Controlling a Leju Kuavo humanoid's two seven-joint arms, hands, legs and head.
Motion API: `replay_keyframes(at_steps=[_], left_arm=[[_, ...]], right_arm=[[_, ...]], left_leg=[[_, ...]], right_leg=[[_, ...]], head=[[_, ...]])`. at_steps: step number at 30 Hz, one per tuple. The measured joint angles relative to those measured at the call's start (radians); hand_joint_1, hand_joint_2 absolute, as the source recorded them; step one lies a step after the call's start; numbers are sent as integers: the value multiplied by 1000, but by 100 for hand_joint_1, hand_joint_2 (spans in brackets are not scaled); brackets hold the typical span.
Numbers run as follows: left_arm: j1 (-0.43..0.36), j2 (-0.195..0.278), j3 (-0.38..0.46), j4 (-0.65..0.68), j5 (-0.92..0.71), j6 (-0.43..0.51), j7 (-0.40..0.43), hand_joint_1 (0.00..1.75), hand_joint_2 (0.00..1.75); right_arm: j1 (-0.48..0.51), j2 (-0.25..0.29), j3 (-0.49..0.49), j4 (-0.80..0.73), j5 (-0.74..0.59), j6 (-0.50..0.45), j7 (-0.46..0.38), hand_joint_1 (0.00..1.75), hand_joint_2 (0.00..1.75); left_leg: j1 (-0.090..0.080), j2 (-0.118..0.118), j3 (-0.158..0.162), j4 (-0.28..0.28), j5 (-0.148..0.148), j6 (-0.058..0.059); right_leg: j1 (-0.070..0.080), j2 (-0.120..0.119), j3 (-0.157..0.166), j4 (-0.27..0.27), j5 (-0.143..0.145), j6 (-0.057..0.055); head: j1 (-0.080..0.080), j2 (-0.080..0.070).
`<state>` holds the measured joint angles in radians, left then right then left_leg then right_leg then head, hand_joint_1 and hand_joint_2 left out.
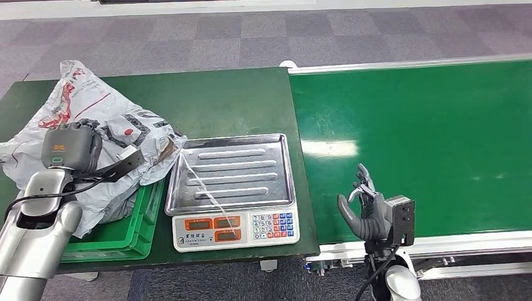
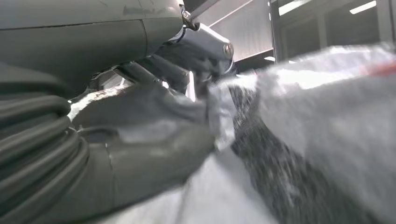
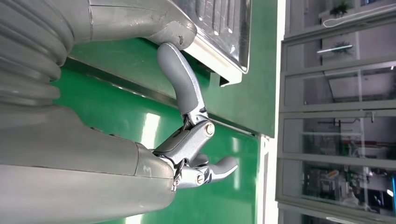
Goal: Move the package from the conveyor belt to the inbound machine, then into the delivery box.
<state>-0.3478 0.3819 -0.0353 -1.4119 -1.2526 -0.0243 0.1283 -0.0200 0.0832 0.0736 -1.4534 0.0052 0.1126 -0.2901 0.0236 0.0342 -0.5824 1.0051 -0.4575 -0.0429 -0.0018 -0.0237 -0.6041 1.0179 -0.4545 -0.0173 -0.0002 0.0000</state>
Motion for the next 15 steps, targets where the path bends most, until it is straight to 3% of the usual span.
replay_keyframes(at_steps=[6, 15], left_arm=[[-15, -17, 4, 15, 68, -3, -63, 0, 175], [-11, -38, 1, -15, 422, -131, -234, 0, 175]], right_arm=[[-2, 4, 0, 0, 8, -4, -3, 0, 175], [-20, 4, 0, 10, 1, -5, -6, 0, 175]], left_leg=[[0, 0, 0, 0, 0, 0], [0, 0, 0, 0, 0, 0]], right_leg=[[0, 0, 0, 0, 0, 0], [0, 0, 0, 0, 0, 0]], head=[[0, 0], [0, 0]])
